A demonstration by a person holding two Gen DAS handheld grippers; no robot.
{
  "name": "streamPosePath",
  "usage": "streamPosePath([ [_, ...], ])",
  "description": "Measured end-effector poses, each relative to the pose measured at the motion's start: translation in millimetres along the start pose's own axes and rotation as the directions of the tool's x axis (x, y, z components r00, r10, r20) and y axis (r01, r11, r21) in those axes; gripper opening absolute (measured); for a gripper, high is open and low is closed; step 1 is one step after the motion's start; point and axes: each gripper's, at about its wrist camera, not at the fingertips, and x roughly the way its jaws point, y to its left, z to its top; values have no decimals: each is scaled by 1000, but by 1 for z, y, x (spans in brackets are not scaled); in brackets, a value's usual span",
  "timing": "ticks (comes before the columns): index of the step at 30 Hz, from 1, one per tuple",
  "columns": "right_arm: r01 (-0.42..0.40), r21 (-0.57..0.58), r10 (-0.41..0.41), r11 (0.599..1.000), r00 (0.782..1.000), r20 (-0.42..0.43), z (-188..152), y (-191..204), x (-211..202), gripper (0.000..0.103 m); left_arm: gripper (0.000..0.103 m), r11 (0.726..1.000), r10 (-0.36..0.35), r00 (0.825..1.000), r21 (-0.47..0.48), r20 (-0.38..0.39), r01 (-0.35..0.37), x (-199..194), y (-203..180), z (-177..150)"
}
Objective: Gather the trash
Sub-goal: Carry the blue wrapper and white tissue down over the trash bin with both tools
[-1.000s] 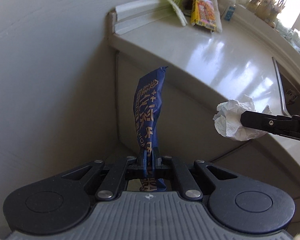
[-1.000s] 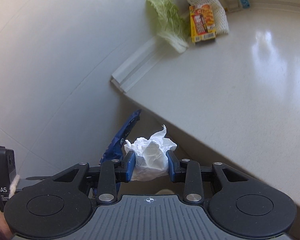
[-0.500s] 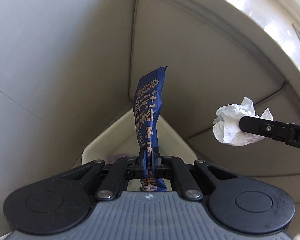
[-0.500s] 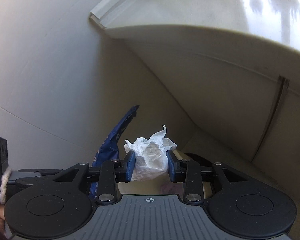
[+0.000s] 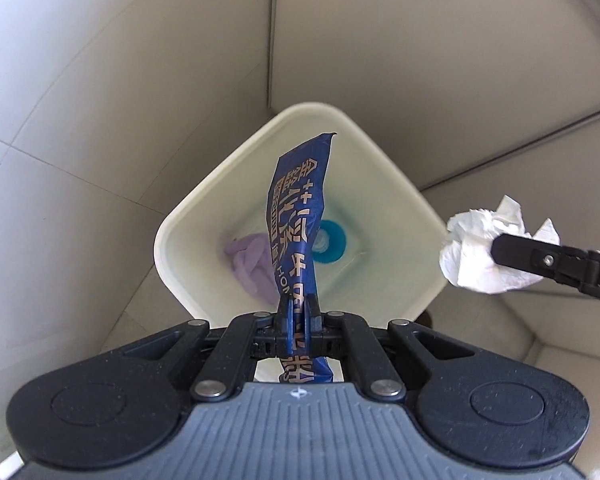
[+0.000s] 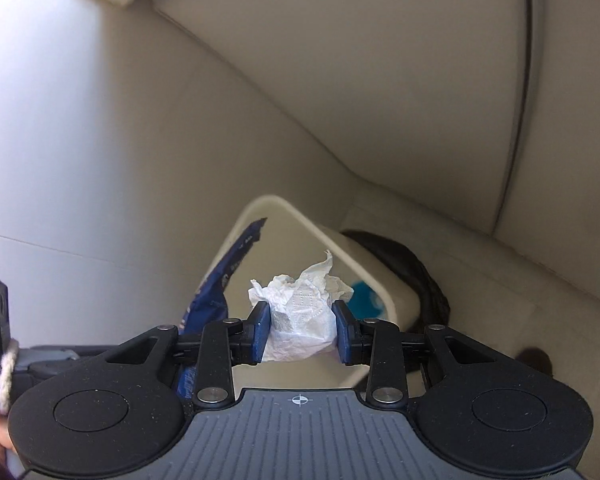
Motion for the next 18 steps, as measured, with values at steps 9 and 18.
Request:
streamPosePath([
  [9, 33, 40, -32, 999, 999, -36, -3, 7, 30, 33, 4, 994, 79, 996, 76, -32, -77, 25, -7, -6],
  [18, 84, -31, -87, 996, 991, -102, 2, 8, 52, 33, 5, 991, 118, 992, 74, -41, -115, 37, -9, 0],
])
